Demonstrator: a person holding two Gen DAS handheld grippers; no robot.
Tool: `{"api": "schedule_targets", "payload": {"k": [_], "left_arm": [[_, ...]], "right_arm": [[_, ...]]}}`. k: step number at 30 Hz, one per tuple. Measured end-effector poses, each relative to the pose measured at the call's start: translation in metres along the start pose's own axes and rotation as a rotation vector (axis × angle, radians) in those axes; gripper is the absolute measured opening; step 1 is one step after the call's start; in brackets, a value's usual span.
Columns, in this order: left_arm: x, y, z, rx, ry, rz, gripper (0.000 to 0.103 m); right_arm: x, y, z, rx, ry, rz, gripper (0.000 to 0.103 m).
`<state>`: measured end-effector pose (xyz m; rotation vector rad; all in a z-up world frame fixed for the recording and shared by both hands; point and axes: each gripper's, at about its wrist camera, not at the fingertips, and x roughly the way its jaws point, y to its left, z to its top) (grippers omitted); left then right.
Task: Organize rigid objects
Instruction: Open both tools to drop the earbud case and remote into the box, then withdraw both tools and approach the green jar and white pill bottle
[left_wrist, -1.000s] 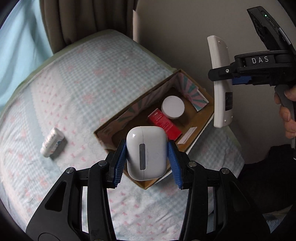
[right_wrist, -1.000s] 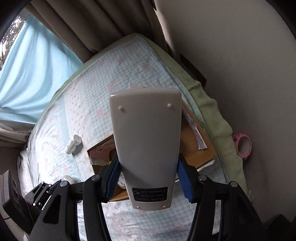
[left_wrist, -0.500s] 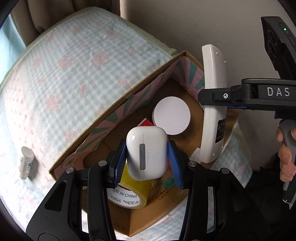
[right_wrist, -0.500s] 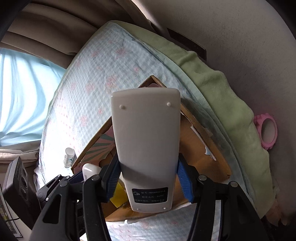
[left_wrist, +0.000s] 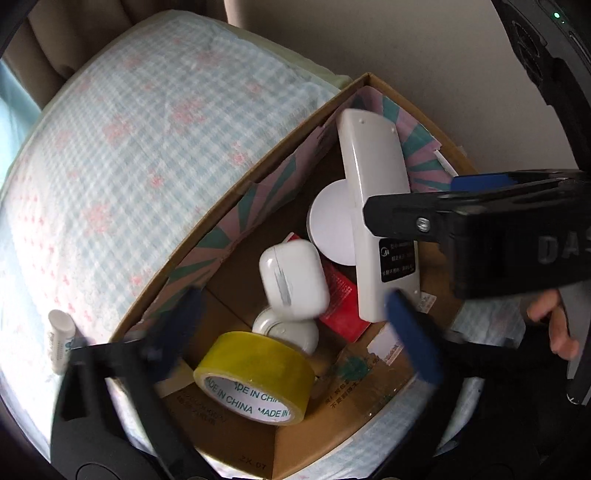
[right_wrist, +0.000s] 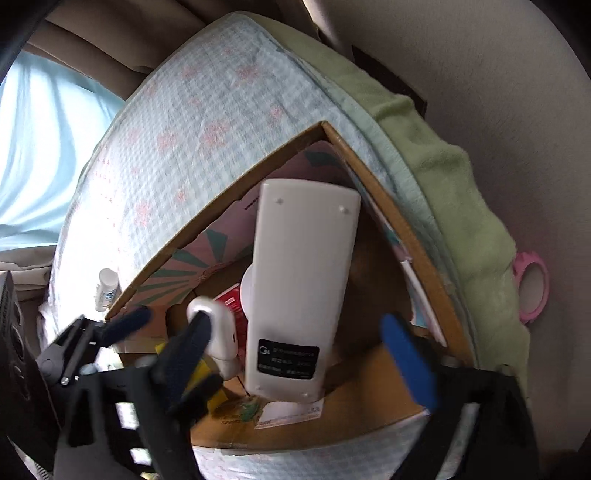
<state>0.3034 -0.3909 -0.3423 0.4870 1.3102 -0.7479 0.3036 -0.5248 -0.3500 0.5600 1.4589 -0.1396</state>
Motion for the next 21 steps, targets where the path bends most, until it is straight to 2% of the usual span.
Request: {"api": "schedule_targets", "payload": {"k": [5, 13, 21], "left_arm": [[-0.014, 0.005, -0.012, -0.001, -0.024, 0.015, 0.103], [-0.028, 0.027, -0.026, -0.079, -0.042, 0.020, 0.103], [-0.072, 0.022, -0.056, -0.121, -0.089, 0.044, 0.103]], "right_arm": [[-0.023, -0.010, -0.009, 0.031, -0.047, 0.021, 0.103], [-0.034, -0.010, -0.021, 0.039, -0.061, 0.008, 0.103], [-0.060, -0.002, -0.029, 0.029, -0.103, 0.011, 0.103]]}}
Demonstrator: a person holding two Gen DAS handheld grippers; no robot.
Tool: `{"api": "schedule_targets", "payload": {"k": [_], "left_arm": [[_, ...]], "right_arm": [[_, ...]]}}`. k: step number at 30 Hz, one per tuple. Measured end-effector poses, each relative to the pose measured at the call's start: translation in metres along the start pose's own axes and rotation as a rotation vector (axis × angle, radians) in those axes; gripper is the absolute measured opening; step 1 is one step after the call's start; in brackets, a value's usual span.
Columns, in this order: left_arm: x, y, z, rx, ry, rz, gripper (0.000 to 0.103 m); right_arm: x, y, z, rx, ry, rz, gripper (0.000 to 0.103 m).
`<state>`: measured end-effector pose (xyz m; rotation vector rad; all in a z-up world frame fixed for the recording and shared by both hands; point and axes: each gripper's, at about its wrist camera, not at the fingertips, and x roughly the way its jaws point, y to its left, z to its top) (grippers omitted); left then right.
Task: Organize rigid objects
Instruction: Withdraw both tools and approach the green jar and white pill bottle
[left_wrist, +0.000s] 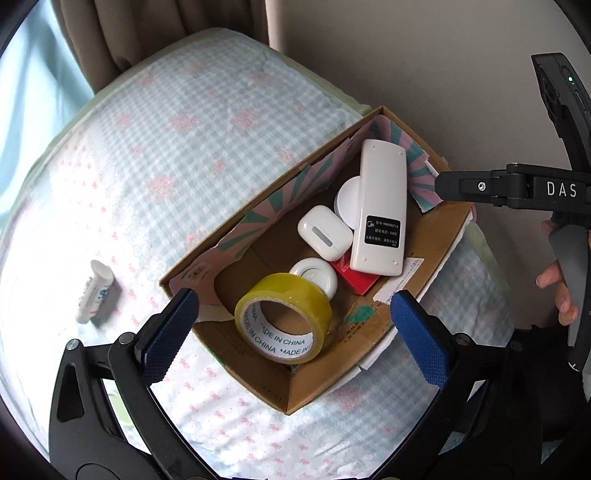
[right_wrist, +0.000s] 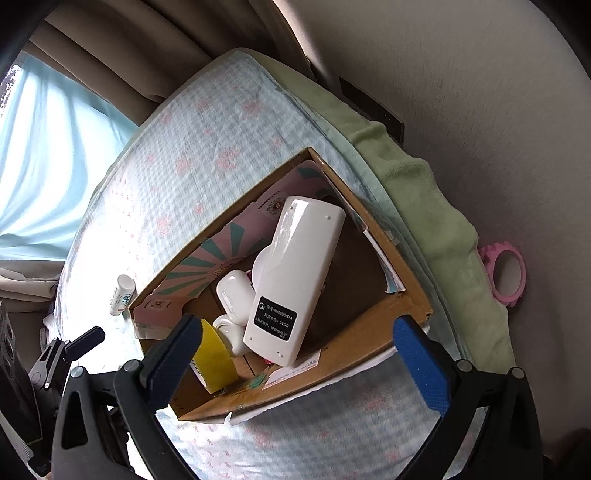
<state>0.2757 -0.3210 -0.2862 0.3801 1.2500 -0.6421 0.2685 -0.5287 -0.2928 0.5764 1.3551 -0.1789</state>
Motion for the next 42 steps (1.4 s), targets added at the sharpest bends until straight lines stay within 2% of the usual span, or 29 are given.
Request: {"api": "schedule_targets", "payload": {"k": [11, 17, 20, 23, 27, 35, 42], "left_arm": [[-0.067, 0.010, -0.052, -0.046, -0.066, 0.030, 0.103], [-0.102, 0.034, -0.083, -0.106, -0.107, 0.050, 0.103], [-0.113, 0.051, -0.100, -0.147, -0.121, 0.064, 0.103], [-0.122, 0.072, -0.120, -0.192, -0.131, 0.089, 0.103], [-0.122, 0.101, -0.148, -0.262, -0.122, 0.127, 0.103], [-0.126, 0.155, -0.196, -0.418, -0.131, 0.227, 0.103], [-0.114, 0.199, -0.226, -0.512, -0.102, 0.268, 0.103]], "right_arm": [[-0.060, 0.035, -0.028, -0.094, -0.059, -0.042, 0.103], [-0.080, 0.060, -0.047, -0.121, -0.074, -0.062, 0.103], [-0.084, 0.080, -0.055, -0.165, -0.086, -0.113, 0.103], [-0.084, 0.105, -0.062, -0.244, -0.103, -0.169, 0.103], [-0.080, 0.135, -0.068, -0.338, -0.113, -0.201, 0.103], [-0.055, 0.194, -0.063, -0.463, -0.069, -0.138, 0.103], [-0.015, 0.265, -0.052, -0.694, -0.014, -0.114, 0.103]]}}
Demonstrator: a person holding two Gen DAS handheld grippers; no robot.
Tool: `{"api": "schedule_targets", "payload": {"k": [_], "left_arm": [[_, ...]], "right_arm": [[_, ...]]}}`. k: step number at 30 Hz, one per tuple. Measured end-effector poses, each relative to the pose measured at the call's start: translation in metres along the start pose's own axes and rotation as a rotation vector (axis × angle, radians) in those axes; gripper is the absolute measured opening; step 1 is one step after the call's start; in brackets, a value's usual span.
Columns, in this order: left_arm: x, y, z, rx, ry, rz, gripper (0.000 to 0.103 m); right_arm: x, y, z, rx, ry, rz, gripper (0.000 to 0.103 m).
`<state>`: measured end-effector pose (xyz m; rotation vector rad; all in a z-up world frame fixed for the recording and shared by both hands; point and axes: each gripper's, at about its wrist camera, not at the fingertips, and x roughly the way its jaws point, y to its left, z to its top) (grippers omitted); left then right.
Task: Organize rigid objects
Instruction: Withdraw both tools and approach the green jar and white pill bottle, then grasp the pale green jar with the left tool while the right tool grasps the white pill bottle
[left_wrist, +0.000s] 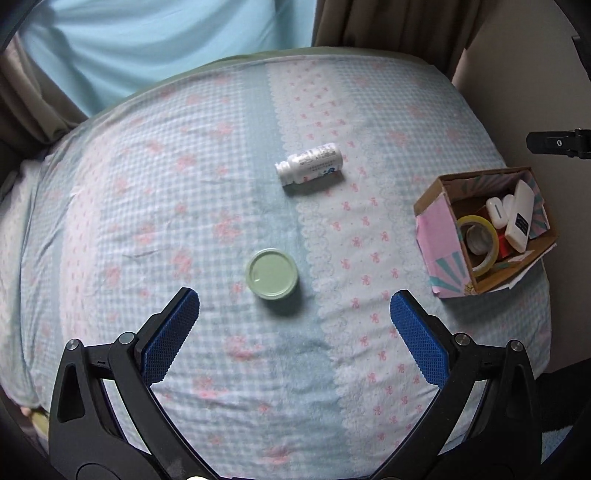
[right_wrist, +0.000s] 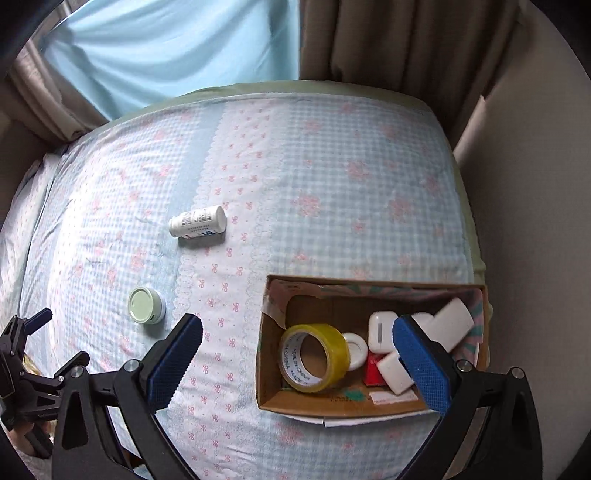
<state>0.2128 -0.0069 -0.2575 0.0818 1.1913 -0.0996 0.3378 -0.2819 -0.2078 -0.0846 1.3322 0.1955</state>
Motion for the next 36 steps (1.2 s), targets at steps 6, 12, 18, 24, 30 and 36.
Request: {"api": "schedule_targets", "payload": {"k": [6, 12, 18, 24, 30, 36], "left_arm": [[0.032, 0.026, -0.003, -0.027, 0.047, 0.027, 0.103], [0.078, 0.037, -0.003, -0.027, 0.111, 0.013, 0.103], [0.129, 0.036, 0.000, -0.019, 0.164, -0.007, 0.103], [0.182, 0.031, 0.002, -0.008, 0.216, -0.023, 0.103], [0.217, 0.022, 0.001, 0.008, 0.249, -0.022, 0.101], [0.235, 0.015, 0.001, 0.006, 0.279, -0.024, 0.099]], "right_arm": [[0.039, 0.055, 0.047, -0.293, 0.035, 0.052, 0.103], [0.095, 0.110, 0.075, -0.638, 0.100, 0.076, 0.103], [0.157, 0.159, 0.091, -0.920, 0.156, 0.094, 0.103], [0.223, 0.191, 0.095, -1.134, 0.223, 0.107, 0.103], [0.277, 0.209, 0.085, -1.319, 0.293, 0.098, 0.091], [0.310, 0.214, 0.077, -1.369, 0.356, 0.050, 0.073]]}}
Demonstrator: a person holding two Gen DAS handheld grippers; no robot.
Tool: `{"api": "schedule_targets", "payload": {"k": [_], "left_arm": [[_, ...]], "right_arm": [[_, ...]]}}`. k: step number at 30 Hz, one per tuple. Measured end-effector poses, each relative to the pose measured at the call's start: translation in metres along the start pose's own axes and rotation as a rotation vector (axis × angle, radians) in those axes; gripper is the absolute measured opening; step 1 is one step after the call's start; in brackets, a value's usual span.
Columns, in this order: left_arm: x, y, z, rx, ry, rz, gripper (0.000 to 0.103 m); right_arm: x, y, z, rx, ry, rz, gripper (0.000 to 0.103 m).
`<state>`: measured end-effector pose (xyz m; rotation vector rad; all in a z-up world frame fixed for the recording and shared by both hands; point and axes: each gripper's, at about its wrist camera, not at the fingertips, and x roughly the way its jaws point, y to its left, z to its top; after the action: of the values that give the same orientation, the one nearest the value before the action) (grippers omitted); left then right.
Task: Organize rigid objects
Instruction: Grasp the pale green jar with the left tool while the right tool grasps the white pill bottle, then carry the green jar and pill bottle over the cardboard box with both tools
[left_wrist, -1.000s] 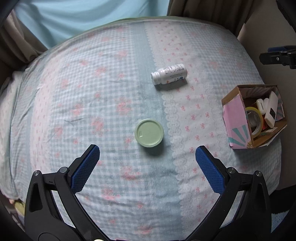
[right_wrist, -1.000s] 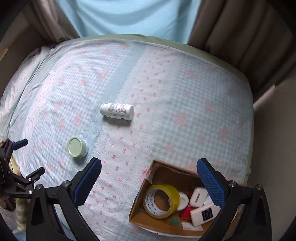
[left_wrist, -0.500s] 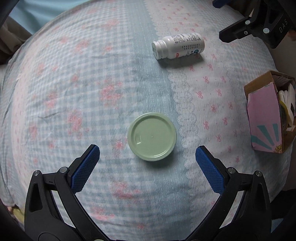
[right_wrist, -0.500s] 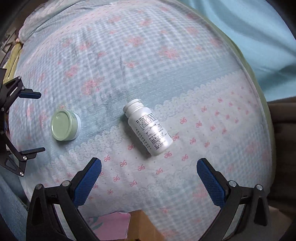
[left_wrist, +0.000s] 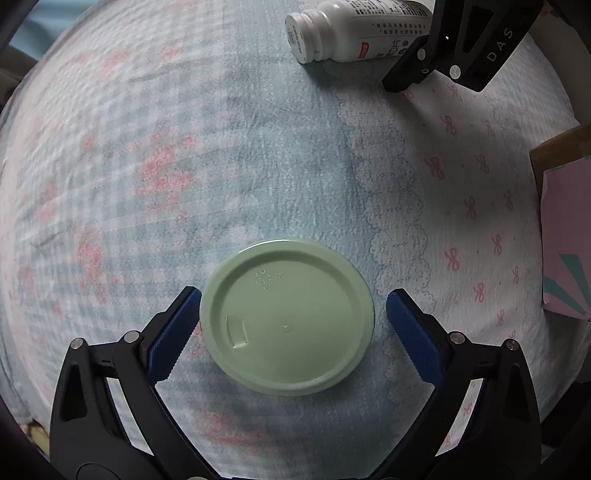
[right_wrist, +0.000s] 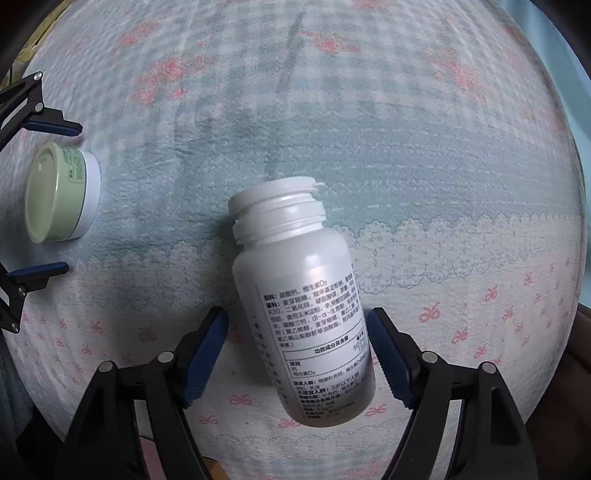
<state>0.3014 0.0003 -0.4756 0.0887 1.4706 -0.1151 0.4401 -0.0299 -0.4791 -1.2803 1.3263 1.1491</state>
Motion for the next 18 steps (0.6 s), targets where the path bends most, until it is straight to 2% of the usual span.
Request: {"api": "schedule_targets", "payload": {"k": [2, 3, 6, 10, 18], "left_arm": [[0.002, -0.003, 0.001, 0.001, -0.006, -0.011, 0.091], [0.002, -0.004, 0.001, 0.004, -0.003, -0.018, 0.082], [0.004, -0.005, 0.003, 0.003, 0.014, -0.001, 0.069], [0.001, 0.009, 0.004, -0.056, -0.003, -0.073, 0.068], [-0.004, 0.010, 0.001, -0.060, -0.013, -0.084, 0.068]], "right_arm": [[0.002, 0.000, 0.001, -0.005, 0.003, 0.003, 0.071], [0.003, -0.001, 0.002, -0.006, 0.002, 0.007, 0.067], [0.000, -0.006, 0.003, 0.010, 0.005, -0.004, 0.052], [-0.001, -0.015, 0.006, 0.025, 0.013, 0.003, 0.052], [-0.001, -0.005, 0.004, 0.058, 0.009, -0.029, 0.051]]}}
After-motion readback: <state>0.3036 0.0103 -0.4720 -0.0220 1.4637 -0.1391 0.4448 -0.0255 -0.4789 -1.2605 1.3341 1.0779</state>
